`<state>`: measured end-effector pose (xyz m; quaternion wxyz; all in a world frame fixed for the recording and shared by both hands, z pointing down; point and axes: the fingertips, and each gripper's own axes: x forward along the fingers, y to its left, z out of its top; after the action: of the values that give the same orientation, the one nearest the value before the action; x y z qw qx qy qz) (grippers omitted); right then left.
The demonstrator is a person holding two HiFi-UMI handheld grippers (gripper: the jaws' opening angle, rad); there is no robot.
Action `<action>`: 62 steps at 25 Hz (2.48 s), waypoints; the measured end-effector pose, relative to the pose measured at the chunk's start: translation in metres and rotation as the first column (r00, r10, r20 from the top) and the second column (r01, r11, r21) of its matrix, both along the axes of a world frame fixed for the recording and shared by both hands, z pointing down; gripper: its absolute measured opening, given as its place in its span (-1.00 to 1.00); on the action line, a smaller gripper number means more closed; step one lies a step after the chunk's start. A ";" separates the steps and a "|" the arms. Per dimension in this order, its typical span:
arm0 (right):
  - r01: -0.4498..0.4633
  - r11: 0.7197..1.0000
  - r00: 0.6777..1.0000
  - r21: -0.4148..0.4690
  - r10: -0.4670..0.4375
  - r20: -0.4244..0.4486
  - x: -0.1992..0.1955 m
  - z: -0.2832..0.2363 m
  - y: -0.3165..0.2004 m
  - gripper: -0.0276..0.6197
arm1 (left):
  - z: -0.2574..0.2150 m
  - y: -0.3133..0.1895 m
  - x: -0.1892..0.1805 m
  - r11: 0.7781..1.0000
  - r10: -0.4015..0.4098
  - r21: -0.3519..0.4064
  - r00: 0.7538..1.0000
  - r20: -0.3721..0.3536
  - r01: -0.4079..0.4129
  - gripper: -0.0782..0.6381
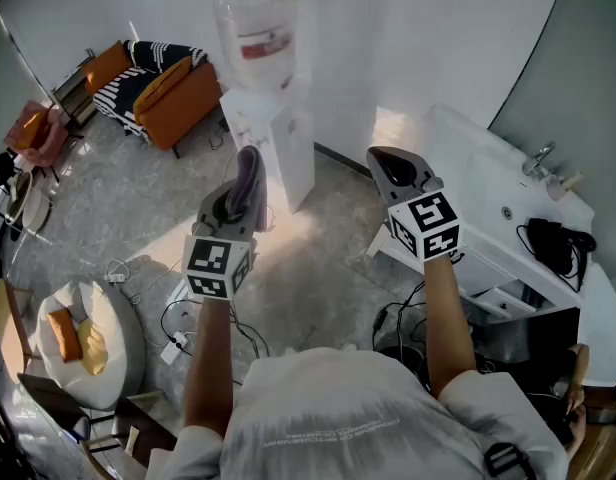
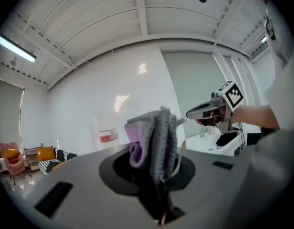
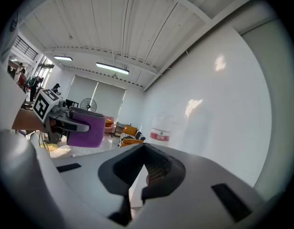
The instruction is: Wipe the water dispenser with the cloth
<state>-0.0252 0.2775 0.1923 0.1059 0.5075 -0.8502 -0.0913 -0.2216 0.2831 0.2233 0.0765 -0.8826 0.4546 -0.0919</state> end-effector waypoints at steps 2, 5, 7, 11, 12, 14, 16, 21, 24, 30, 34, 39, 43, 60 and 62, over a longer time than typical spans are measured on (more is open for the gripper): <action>0.000 1.000 1.000 -0.002 0.000 -0.001 0.006 0.002 -0.001 -0.89 | 0.002 -0.001 0.005 1.000 -0.004 -0.002 1.000 0.002 0.004 -0.60; -0.004 1.000 1.000 -0.002 0.004 0.016 0.018 0.004 -0.002 -0.89 | 0.005 -0.001 0.012 1.000 -0.006 -0.010 1.000 0.002 0.006 -0.60; -0.011 1.000 0.999 0.004 0.010 0.042 0.027 0.004 -0.003 -0.89 | 0.008 -0.002 0.018 1.000 -0.009 -0.017 1.000 -0.004 0.009 -0.60; -0.003 1.000 0.999 0.000 0.003 0.047 0.046 0.009 -0.006 -0.88 | 0.012 -0.005 0.031 0.999 -0.035 -0.028 0.999 -0.016 0.034 -0.60; 0.005 1.000 0.999 -0.002 -0.005 0.043 0.051 0.010 -0.006 -0.88 | 0.013 -0.004 0.035 0.999 -0.042 -0.030 0.999 -0.019 0.042 -0.60; 0.020 1.000 0.999 -0.006 -0.019 0.046 0.061 0.013 -0.007 -0.88 | 0.016 -0.004 0.044 0.998 -0.058 -0.033 0.998 -0.024 0.057 -0.60; 0.035 0.999 0.998 -0.009 -0.034 0.049 0.072 0.017 -0.008 -0.88 | 0.021 -0.004 0.054 0.997 -0.072 -0.041 0.997 -0.029 0.071 -0.60; 0.062 0.998 0.997 -0.020 -0.061 0.049 0.097 0.026 -0.016 -0.88 | 0.034 -0.006 0.079 0.994 -0.086 -0.071 0.996 -0.029 0.083 -0.60; 0.066 0.997 0.996 -0.030 -0.064 0.065 0.107 0.028 -0.024 -0.89 | 0.036 -0.013 0.091 0.994 -0.078 -0.079 0.997 -0.025 0.076 -0.60; 0.079 0.996 0.996 -0.051 -0.076 0.044 0.114 0.038 -0.056 -0.88 | 0.040 -0.050 0.102 0.993 -0.081 -0.086 0.996 -0.029 0.078 -0.60; 0.068 0.997 0.997 -0.043 -0.066 0.036 0.114 0.043 -0.089 -0.88 | 0.048 -0.089 0.104 0.993 -0.071 -0.094 0.997 -0.040 0.067 -0.60; 0.044 0.997 0.999 -0.057 -0.043 0.019 0.122 0.050 -0.145 -0.89 | 0.063 -0.159 0.115 0.991 -0.048 -0.127 0.997 -0.052 0.042 -0.60; 0.042 0.997 0.999 -0.070 -0.040 0.034 0.128 0.045 -0.198 -0.89 | 0.063 -0.217 0.123 0.991 -0.028 -0.135 0.999 -0.045 0.022 -0.60; 0.095 0.982 0.994 -0.161 -0.084 0.076 0.099 0.076 -0.379 -0.89 | 0.087 -0.394 0.098 0.982 -0.056 -0.183 0.998 -0.008 0.053 -0.60; 0.082 0.983 0.994 -0.164 -0.069 0.082 0.099 0.078 -0.396 -0.89 | 0.096 -0.410 0.100 0.978 -0.058 -0.203 0.998 -0.003 0.056 -0.60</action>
<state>0.0743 -0.1189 0.2701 0.1120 0.4674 -0.8769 -0.0044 -0.1215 -0.1269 0.3192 -0.0189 -0.8729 0.4681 -0.1359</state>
